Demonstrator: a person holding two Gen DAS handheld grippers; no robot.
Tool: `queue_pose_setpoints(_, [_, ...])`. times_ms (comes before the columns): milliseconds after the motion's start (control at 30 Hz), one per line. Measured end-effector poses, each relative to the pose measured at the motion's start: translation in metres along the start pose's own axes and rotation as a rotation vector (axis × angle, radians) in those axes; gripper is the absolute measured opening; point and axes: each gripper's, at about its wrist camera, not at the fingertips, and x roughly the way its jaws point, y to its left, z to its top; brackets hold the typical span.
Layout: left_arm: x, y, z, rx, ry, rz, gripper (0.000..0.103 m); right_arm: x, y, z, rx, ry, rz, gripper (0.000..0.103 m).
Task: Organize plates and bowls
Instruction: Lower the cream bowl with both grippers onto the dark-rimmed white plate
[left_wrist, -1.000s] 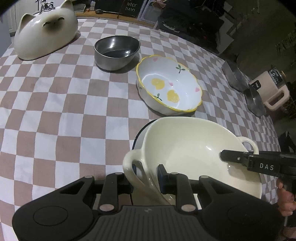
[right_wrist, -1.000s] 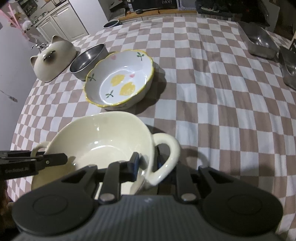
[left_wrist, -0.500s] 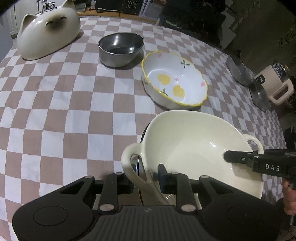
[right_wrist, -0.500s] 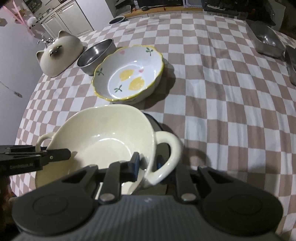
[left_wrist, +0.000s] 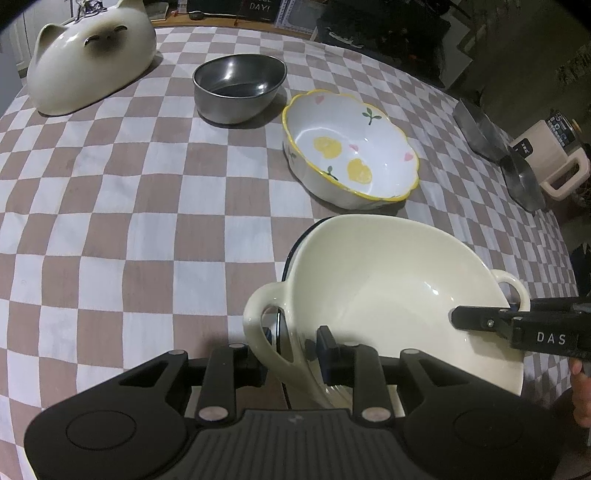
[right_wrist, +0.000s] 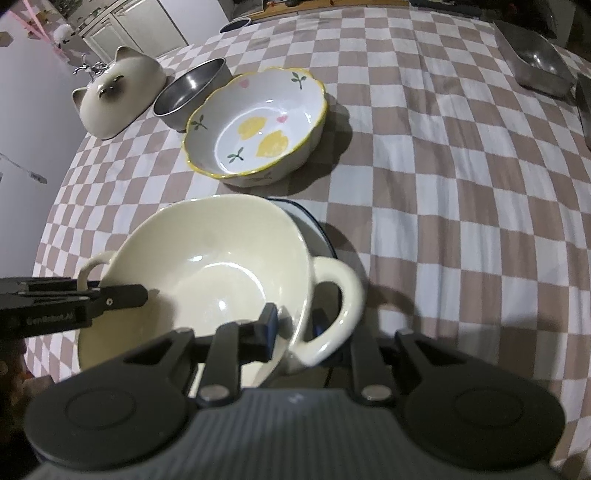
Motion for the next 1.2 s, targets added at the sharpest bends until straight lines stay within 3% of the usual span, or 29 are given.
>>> queue_pose_setpoints(700, [0.002,0.003,-0.003,0.019,0.006,-0.010,0.031,0.004,-0.002,-0.002,0.029,0.013,0.020,0.028])
queue_pose_setpoints(1200, [0.004,0.006,-0.006,0.033,0.025,0.001,0.037,0.007,-0.018,0.000,0.094,0.047,0.089,0.027])
